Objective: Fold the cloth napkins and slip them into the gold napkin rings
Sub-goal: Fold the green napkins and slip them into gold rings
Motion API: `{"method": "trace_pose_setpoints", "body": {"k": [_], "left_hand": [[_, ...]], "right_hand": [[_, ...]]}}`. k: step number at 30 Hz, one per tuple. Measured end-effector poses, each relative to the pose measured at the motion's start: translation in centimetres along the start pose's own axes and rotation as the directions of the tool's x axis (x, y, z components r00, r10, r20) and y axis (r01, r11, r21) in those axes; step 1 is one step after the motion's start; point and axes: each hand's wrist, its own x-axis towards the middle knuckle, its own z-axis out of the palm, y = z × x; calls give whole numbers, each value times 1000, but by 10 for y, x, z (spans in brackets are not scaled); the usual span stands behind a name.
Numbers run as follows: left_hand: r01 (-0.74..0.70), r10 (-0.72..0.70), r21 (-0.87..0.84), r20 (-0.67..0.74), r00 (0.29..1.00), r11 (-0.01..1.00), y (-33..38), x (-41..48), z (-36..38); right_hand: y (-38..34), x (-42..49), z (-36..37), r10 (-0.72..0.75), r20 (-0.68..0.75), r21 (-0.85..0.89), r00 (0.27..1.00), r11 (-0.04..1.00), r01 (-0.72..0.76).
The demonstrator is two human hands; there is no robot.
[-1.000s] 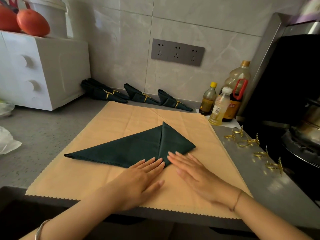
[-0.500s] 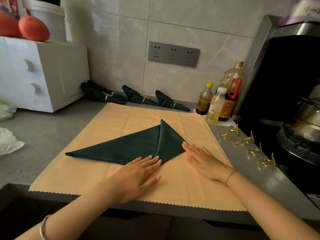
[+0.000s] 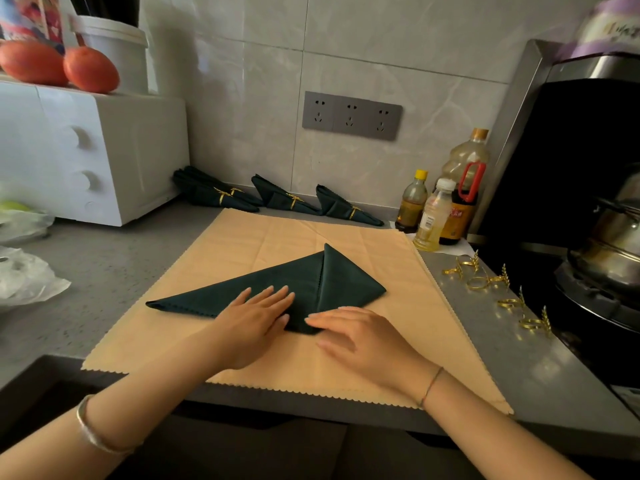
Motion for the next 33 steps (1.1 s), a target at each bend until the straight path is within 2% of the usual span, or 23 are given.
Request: {"method": "trace_pose_setpoints", "body": {"k": [3,6,12,17,19,22,26,28,30,33], "left_hand": [[25,-22,-52,55,998,998,-1,2,9],[25,-22,-73,36,999,997,-1,5,14],[10,-5,-88,61,998,996,2,6,7],[-24,51,-362,67,996,932,-2,5,-17],[-66,81,-298,36,996,952,-9,4,-22],[-106,109,-106,27,994,989,-17,5,-24],[-331,331,132,24,943,934,-16,10,-18],[-487,534,331,-65,843,809,-12,12,-24],[-541,678,503,-130,723,674,-15,17,-26],[-620,771,526,-115,627,582,-18,22,-25]], "right_hand": [[-10,9,11,-35,-68,-26,997,999,33],[-13,19,22,-88,-185,-146,979,987,61],[-11,25,27,-117,-235,-233,965,971,60],[7,-1,7,-42,-271,-116,962,993,11],[22,-22,-5,-32,-282,-107,959,994,2],[42,-54,-19,19,-287,-81,958,996,-44],[56,-80,-26,89,-239,-20,967,995,-96],[57,-85,-25,39,-205,-101,978,993,-60],[57,-85,-25,-72,-179,-242,981,970,27],[58,-83,-27,-159,-133,-328,978,939,108]]}}
